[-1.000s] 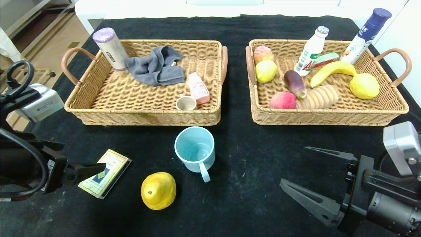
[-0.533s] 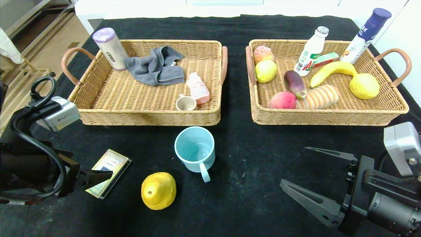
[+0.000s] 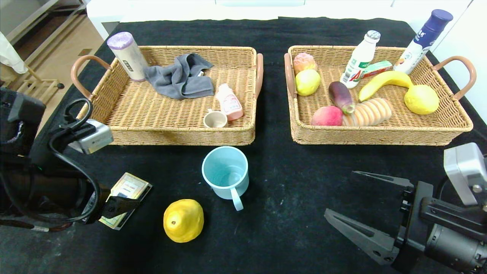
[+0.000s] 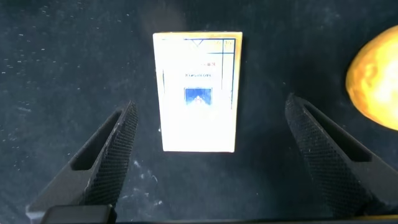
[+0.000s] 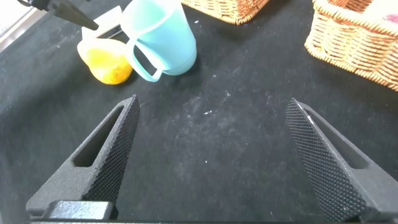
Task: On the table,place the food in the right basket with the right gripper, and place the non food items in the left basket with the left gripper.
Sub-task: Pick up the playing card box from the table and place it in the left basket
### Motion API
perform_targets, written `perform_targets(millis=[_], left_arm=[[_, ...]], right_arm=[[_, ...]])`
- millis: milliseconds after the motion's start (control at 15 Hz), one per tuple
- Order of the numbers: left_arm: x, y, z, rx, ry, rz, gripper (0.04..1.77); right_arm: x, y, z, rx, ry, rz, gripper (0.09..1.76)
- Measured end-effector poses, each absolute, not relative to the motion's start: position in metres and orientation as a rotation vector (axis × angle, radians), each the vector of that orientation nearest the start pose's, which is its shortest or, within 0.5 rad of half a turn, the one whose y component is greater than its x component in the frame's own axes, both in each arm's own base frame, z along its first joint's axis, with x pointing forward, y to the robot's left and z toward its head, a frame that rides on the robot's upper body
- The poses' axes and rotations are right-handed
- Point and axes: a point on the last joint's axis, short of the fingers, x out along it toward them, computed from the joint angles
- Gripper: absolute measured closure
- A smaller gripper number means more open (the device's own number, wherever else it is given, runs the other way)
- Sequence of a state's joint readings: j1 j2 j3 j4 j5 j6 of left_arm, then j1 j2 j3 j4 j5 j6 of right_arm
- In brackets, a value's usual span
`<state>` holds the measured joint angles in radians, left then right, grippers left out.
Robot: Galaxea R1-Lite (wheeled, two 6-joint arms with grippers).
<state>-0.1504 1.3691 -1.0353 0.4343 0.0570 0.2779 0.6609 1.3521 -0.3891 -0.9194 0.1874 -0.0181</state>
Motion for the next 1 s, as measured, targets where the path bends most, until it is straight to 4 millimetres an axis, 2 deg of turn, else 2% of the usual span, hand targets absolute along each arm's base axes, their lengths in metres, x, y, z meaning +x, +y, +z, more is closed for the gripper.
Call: perform_targets(millis=[600,1000], left_arm=[[0.227,-0.031,0.222,0.348,0.778,-0.174,0.09],[0.232,-0.029,0.218,0.345,0.797,-0.164,0.09]], right_arm=[[0.156,0.124,0.187,-0.028,0.039,0.84,0.14],[0.156,0.123,0.187,-0.029,0.042,0.838,0.14]])
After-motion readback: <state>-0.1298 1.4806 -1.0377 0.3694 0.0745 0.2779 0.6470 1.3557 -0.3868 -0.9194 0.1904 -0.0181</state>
